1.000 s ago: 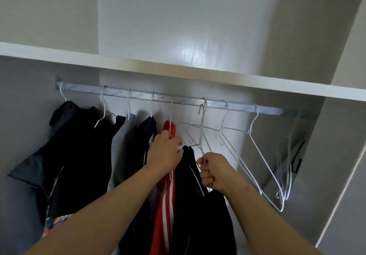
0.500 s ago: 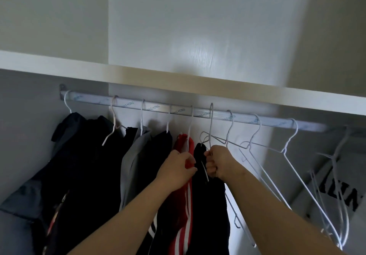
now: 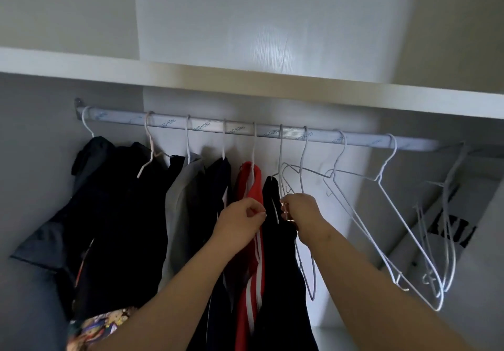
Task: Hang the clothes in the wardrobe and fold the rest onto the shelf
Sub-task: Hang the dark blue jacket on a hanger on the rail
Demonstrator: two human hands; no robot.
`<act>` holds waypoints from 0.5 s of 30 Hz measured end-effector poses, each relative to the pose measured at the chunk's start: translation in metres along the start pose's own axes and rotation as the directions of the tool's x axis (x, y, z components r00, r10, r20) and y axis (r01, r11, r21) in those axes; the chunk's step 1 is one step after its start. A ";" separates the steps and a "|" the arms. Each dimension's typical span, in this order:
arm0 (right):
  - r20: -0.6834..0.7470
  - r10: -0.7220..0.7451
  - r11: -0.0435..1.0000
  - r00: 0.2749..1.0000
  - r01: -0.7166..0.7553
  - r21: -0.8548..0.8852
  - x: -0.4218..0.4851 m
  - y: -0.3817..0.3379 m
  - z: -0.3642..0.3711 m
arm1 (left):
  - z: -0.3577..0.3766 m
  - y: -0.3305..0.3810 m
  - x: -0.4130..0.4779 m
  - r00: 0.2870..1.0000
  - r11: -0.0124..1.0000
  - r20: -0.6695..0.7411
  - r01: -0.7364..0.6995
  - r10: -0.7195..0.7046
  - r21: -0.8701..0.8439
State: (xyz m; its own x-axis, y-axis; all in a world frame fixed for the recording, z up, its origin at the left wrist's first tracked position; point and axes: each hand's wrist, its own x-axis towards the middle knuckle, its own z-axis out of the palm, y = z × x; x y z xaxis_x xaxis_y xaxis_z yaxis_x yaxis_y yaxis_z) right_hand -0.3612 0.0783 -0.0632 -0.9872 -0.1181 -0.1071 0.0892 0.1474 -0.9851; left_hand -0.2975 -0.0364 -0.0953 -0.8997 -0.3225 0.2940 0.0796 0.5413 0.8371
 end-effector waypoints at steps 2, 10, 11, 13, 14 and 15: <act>-0.015 -0.061 0.998 0.998 0.061 -0.017 -0.014 0.010 -0.011 | 0.004 0.009 -0.015 1.000 0.997 0.006 0.027 -0.027 -0.070; -0.013 -0.008 0.993 1.000 0.010 0.117 -0.102 0.054 -0.067 | 0.039 0.050 -0.104 0.988 0.941 0.069 0.149 -0.135 -0.304; -0.010 0.023 0.992 1.000 -0.021 0.124 -0.111 0.065 -0.073 | 0.047 0.050 -0.117 0.985 0.934 0.085 0.171 -0.151 -0.313; -0.018 0.097 0.987 0.995 -0.094 0.134 -0.133 0.093 -0.089 | 0.065 0.048 -0.146 0.971 0.925 0.136 0.230 -0.197 -0.304; -0.021 0.137 0.981 0.990 -0.133 0.140 -0.144 0.109 -0.098 | 0.075 0.046 -0.161 0.961 0.921 0.163 0.263 -0.224 -0.287; -0.027 0.186 0.972 0.982 -0.180 0.150 -0.156 0.128 -0.110 | 0.089 0.044 -0.178 0.946 0.915 0.198 0.303 -0.256 -0.264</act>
State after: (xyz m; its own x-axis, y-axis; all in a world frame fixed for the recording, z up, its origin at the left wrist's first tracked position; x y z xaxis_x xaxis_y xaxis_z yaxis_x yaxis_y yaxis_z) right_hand -0.2098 0.2233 -0.1578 -0.9567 -0.0616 -0.2846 0.2841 0.0176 -0.9586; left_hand -0.1718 0.1139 -0.1521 -0.9566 -0.2901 -0.0277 -0.0866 0.1923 0.9775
